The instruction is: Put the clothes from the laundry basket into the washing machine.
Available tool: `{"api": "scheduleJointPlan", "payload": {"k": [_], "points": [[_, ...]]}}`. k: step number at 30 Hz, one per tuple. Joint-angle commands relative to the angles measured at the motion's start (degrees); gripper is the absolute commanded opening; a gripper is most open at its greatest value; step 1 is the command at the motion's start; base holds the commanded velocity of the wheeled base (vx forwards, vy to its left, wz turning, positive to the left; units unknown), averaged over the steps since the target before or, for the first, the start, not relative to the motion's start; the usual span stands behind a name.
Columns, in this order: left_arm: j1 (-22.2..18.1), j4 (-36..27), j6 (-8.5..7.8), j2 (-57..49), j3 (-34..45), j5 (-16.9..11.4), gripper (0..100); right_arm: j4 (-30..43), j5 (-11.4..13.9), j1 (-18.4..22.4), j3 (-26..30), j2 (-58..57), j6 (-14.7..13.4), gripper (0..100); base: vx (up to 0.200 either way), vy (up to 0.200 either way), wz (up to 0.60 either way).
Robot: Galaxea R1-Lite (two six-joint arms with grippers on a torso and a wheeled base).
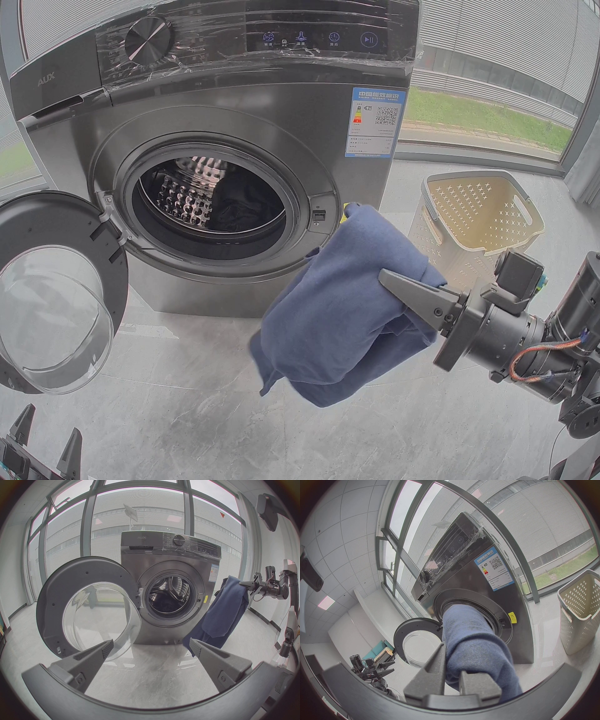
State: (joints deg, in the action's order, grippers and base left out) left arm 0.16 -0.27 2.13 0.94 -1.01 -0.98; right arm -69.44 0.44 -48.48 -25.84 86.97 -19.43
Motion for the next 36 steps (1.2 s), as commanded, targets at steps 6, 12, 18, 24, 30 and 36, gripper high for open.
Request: {"api": "scheduleJointPlan", "payload": {"k": [6, 12, 18, 24, 30, 36], "points": [[0.02, 0.00, -0.02, -0.68, 0.92, 0.18, 100, 0.00, -0.26, 0.32, -0.26, 1.01, 0.01, 0, -0.200, 0.000, 0.00], [0.02, 0.00, 0.06, -0.68, 0.92, 0.27, 100, 0.00, -0.35, 0.41, -0.61, 1.45, 0.01, 0, 0.000, 0.033, 0.00], [0.02, 0.00, -0.02, -0.76, 0.92, 0.27, 100, -0.08, -0.53, 0.76, -1.23, 1.45, -0.08, 0, 0.000, 0.200, 0.00], [0.02, 0.00, -0.11, -0.76, 0.92, 0.27, 100, 0.00, -0.53, 0.93, -1.40, 1.54, -0.08, 0, 0.000, 0.200, 0.00], [0.02, 0.00, -0.55, -0.76, 0.92, 0.27, 100, 0.00, -0.61, 0.93, -1.58, 1.98, -0.08, 0, 0.000, 0.167, 0.00], [-0.07, 0.18, -2.31, -0.85, 1.01, 0.01, 100, 0.18, -0.70, 0.67, -2.72, 4.88, -0.08, 0, 0.000, 0.000, 0.00]]}}
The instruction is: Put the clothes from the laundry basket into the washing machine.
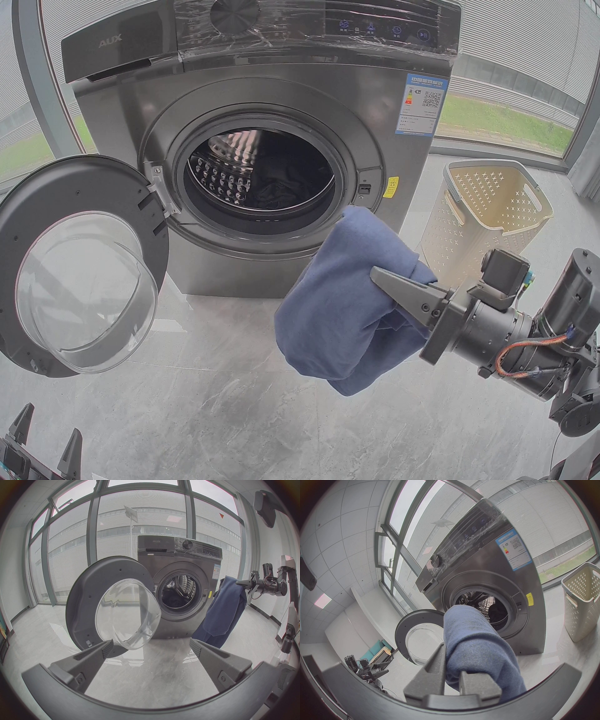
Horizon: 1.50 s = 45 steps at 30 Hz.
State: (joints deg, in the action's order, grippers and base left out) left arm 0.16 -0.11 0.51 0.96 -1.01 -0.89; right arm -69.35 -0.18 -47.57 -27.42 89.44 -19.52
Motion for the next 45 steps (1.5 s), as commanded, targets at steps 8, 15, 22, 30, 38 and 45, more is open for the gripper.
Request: {"api": "scheduleJointPlan", "payload": {"k": [8, 15, 22, 30, 38, 45], "points": [[-0.07, 0.02, -0.60, -0.79, 1.01, 0.01, 100, 0.89, -1.66, -2.09, -8.09, 6.18, 0.18, 0, 0.000, 0.000, 0.00], [0.02, 0.02, -1.22, -0.96, 1.01, -1.04, 100, 0.09, -3.51, -2.53, -13.72, 10.58, 0.18, 0, 0.000, 0.000, 0.00], [-0.33, 4.77, 2.65, -0.70, -2.06, -2.27, 100, -0.17, -3.33, -3.23, -15.65, 13.65, 1.32, 0, 0.000, 0.000, 0.00], [0.63, 7.14, 7.84, 18.55, -14.90, -20.03, 100, -0.08, -3.24, -4.20, -21.89, 16.20, 2.38, 0, 0.000, 0.000, 0.00], [2.48, 20.85, 7.31, 40.35, -10.68, -33.91, 100, -0.52, -2.01, -1.48, -24.70, 17.43, 6.16, 0, 0.000, 0.000, 0.00], [4.68, 26.65, 5.99, 52.47, -10.50, -34.00, 100, -0.34, -2.01, -0.68, -26.81, 17.61, 5.98, 0, 0.000, 0.000, 0.00]]}}
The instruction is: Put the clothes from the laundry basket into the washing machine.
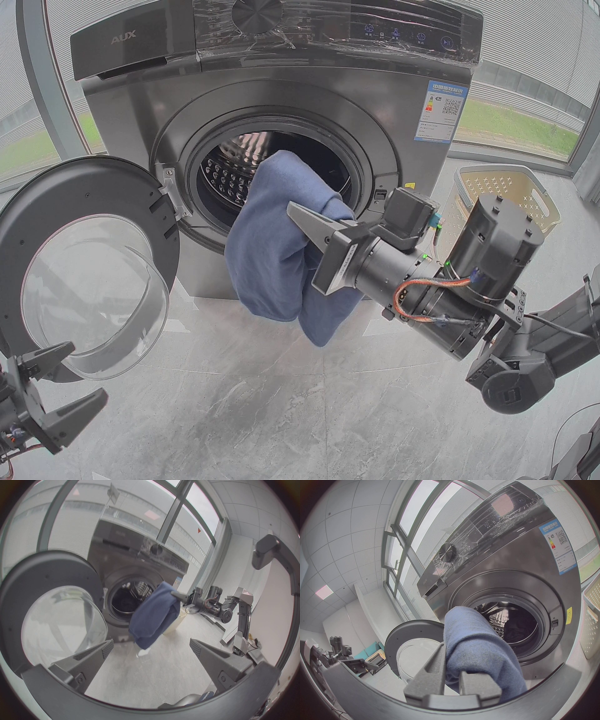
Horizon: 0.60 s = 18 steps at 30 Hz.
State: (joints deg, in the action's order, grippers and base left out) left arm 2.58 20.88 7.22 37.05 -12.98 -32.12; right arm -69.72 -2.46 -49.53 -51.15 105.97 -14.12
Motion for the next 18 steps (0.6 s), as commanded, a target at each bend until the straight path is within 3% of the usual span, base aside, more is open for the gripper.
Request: {"api": "scheduleJointPlan", "payload": {"k": [1, 5, 11, 18], "points": [[2.25, 7.15, -1.15, 18.41, 1.38, -2.77, 100, -0.07, 0.27, 1.81, -3.08, 1.08, 0.58, 0, 0.000, 0.000, 0.00], [4.45, 10.58, -2.29, 23.60, 1.29, -2.16, 100, 0.37, 0.18, 2.42, -3.78, 0.99, 0.58, 0, 0.000, 0.000, 0.00], [7.96, 14.71, -2.38, 31.33, 0.33, -0.75, 100, 0.55, 0.18, 2.86, -4.66, 1.08, 0.67, 0, 0.000, 0.000, 0.00], [10.07, 26.14, -2.03, 45.57, -2.22, -0.49, 100, 0.55, 0.18, 2.86, -4.66, 0.90, 0.67, 0, 0.000, 0.000, 0.00]]}}
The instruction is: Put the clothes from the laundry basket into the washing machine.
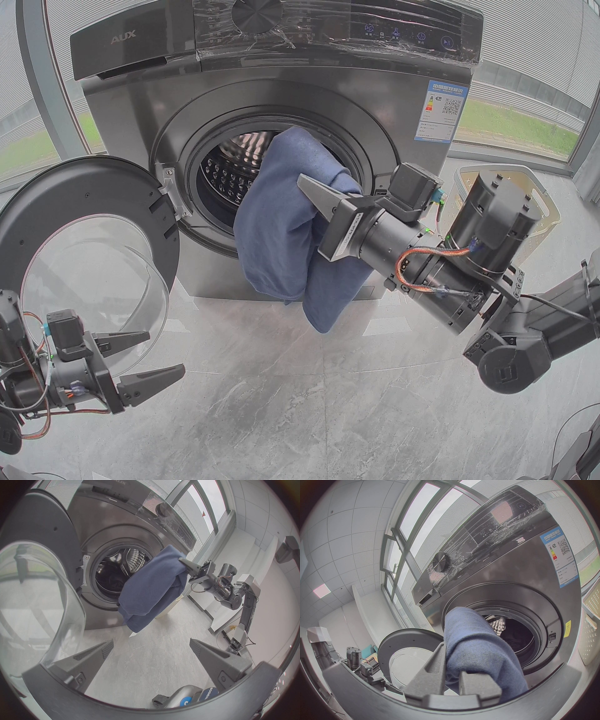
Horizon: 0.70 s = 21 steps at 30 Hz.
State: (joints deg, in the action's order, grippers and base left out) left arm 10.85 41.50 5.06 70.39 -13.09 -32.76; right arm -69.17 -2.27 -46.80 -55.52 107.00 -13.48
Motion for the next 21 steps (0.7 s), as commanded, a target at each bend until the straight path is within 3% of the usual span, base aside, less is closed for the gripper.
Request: {"api": "scheduleJointPlan", "payload": {"k": [1, 11, 21], "points": [[1.89, 6.32, 0.21, 13.46, -2.55, 0.06, 100, -0.09, -0.02, 0.04, -0.21, -0.12, 0.04, 0, 0.000, 0.000, 0.00], [2.51, 13.08, 0.30, 25.41, -7.39, -0.55, 100, 0.09, -0.46, -0.92, -1.09, -0.21, -0.05, 0, 0.000, 0.000, 0.00], [6.20, 21.35, 0.30, 34.90, -10.20, 0.24, 100, -0.18, -0.63, -2.07, -0.56, -0.21, -0.05, 0, 0.000, 0.000, 0.00]]}}
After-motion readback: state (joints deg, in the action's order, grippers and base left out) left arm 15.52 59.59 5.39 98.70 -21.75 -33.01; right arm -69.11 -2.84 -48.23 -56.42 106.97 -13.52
